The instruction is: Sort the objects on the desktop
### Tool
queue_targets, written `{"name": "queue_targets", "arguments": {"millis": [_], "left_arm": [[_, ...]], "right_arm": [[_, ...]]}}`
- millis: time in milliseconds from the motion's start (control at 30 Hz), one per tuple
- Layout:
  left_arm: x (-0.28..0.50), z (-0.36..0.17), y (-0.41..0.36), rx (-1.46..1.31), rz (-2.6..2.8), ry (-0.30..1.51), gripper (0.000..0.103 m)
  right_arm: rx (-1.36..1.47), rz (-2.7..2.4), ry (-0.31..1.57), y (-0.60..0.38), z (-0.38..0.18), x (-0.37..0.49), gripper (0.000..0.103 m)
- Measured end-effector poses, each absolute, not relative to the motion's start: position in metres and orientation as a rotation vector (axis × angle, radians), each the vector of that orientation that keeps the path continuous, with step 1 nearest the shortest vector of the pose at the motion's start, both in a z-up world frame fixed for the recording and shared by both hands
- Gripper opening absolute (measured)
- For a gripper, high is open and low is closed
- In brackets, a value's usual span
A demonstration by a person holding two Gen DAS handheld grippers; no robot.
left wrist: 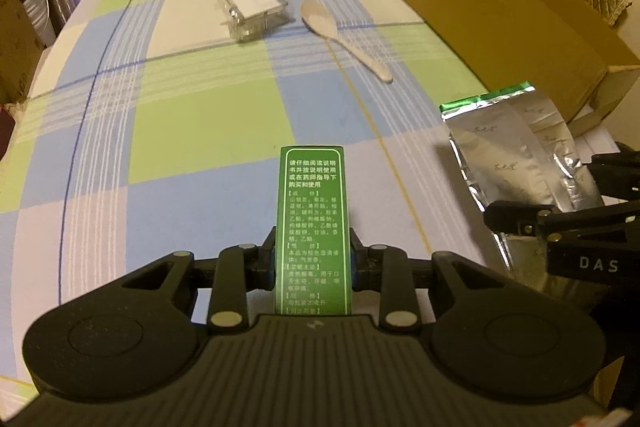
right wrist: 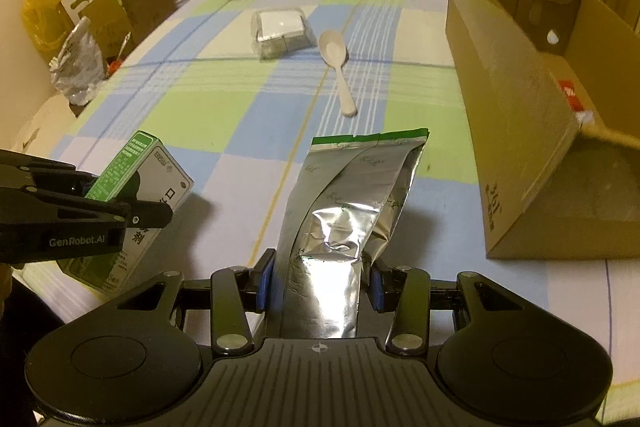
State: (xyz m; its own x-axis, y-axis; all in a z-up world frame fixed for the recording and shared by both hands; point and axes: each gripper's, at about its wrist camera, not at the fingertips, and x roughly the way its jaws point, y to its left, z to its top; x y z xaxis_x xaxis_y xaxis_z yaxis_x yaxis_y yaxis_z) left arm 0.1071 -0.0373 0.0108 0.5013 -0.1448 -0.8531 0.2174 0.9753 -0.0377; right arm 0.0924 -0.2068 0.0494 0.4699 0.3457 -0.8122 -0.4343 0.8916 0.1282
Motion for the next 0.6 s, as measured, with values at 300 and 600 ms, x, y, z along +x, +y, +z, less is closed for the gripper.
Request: {"name": "queue_targets", "arguments": {"millis": [300,600], "left_arm": [[0.105,0.042,-0.053,0.088,-0.234,0.963,0.025],[0.104,0.06,-0.074,0.087,-0.258,0.927,0.025]], "right_arm": [[-0.072,0.472,0.892,-0.214,0.084,0.094,0.042],[-0.05,0.449,0.837,-0.23,0.108,0.095,0.042]]}}
